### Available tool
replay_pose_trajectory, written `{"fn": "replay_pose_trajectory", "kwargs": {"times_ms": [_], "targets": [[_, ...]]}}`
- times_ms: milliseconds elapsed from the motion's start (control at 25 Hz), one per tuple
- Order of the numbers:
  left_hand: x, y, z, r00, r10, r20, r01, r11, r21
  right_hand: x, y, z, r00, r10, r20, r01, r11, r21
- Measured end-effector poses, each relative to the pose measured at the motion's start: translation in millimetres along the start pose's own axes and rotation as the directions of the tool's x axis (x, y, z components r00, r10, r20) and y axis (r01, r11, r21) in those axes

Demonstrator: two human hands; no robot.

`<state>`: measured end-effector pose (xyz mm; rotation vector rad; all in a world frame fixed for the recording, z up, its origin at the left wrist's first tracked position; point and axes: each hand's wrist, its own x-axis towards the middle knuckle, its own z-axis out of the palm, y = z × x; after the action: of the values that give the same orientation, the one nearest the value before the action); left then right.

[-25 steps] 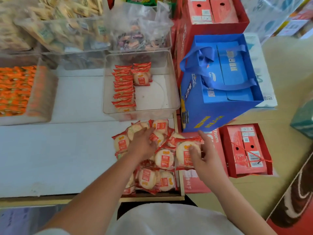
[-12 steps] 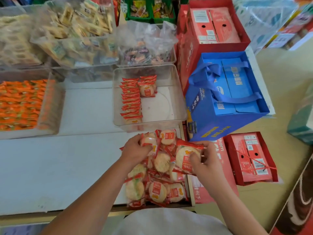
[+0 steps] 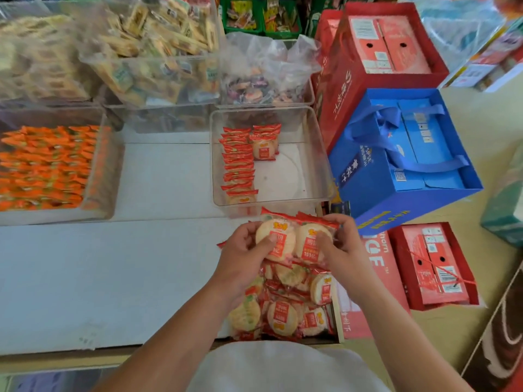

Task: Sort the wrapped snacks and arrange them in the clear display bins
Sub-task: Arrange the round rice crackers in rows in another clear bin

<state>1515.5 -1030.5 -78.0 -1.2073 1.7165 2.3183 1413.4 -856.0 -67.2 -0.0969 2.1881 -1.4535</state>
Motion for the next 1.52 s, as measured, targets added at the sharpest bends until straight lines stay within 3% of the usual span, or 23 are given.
{"fn": "replay_pose_trajectory", "kwargs": {"times_ms": [80, 200, 280, 480, 680, 800, 1040, 1360, 1520], "targets": [[-3.0, 1.8, 9.7, 0.999, 0.042, -0.022, -0.041, 0.999, 0.022, -1.5, -6.3, 7.2, 1.000, 0.001, 0.025, -0.002, 0.999, 0.048], [0.2, 4.9, 15.6, 0.986, 0.135, -0.099, -0.113, 0.973, 0.200, 3.9, -25.9, 13.2, 0.999, -0.036, 0.037, 0.035, 0.999, 0.033], [4.6, 9.4, 16.1, 0.978, 0.193, -0.077, -0.168, 0.952, 0.254, 9.4, -43.3, 18.5, 0.997, -0.050, 0.052, 0.048, 0.999, 0.023], [33.7, 40.6, 18.5, 0.965, 0.234, 0.119, -0.258, 0.931, 0.257, 38.7, -82.2, 43.5, 0.970, -0.018, 0.241, 0.014, 1.000, 0.019], [74.2, 82.7, -4.2, 0.961, 0.253, 0.109, -0.267, 0.954, 0.136, 93.5, -116.3, 35.2, 0.946, -0.020, 0.325, 0.030, 0.999, -0.027], [105.5, 98.1, -18.2, 0.963, 0.254, 0.088, -0.268, 0.938, 0.219, 138.6, -124.6, 34.4, 0.919, -0.046, 0.392, 0.139, 0.968, -0.211], [156.1, 99.7, -54.9, 0.913, 0.335, -0.232, -0.185, 0.848, 0.497, 227.3, -89.7, 70.8, 0.972, -0.032, 0.235, 0.128, 0.905, -0.406], [178.2, 77.1, -74.8, 0.910, 0.320, -0.265, -0.134, 0.829, 0.544, 293.9, -37.7, 101.1, 0.967, -0.045, 0.250, 0.157, 0.878, -0.452], [177.4, 77.8, -77.6, 0.914, 0.320, -0.248, -0.148, 0.835, 0.530, 293.5, -32.8, 110.1, 0.990, -0.081, 0.115, 0.121, 0.910, -0.396]]}}
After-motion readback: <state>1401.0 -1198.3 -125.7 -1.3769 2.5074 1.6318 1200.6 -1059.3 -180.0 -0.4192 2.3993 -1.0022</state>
